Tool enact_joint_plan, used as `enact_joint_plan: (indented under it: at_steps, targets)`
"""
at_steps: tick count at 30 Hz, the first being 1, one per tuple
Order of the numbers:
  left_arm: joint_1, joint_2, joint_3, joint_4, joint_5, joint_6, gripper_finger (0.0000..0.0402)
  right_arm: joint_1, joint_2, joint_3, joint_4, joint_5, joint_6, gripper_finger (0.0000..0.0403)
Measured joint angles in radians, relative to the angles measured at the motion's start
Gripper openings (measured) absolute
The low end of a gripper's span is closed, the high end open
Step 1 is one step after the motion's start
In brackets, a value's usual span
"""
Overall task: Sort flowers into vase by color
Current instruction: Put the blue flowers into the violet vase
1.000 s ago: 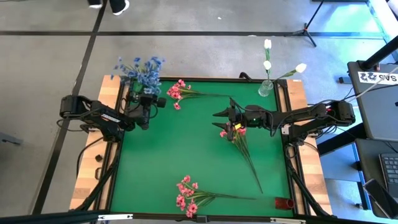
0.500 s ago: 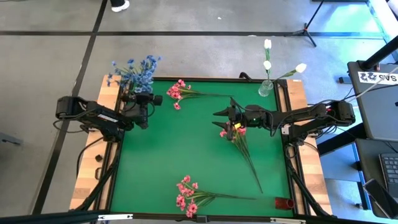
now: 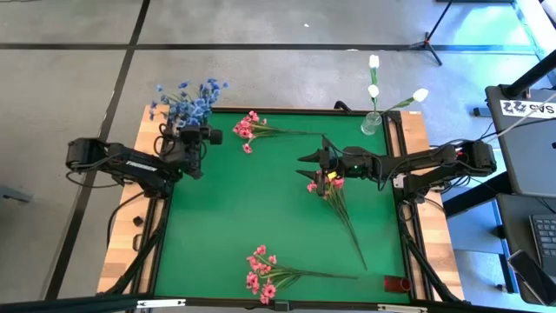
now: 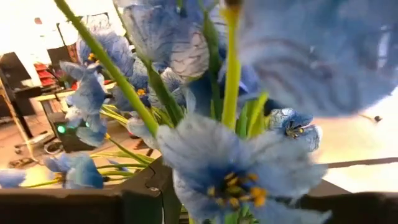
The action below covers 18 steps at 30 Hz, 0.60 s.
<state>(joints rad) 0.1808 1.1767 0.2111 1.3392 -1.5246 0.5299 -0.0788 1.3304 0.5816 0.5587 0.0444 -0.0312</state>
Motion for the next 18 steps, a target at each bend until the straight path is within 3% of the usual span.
enact_joint_plan:
  at_steps: [7,18]
  targets:
    - [-0.007,0.0,0.0,-0.023,0.015,-0.157,0.0155,0.0,0.0,0.0,-0.01,0.0,0.006,0.0182]
    - [-0.009,0.0,0.0,-0.138,0.019,-0.188,0.0155,0.0,0.0,0.0,-0.017,-0.003,0.009,0.0182]
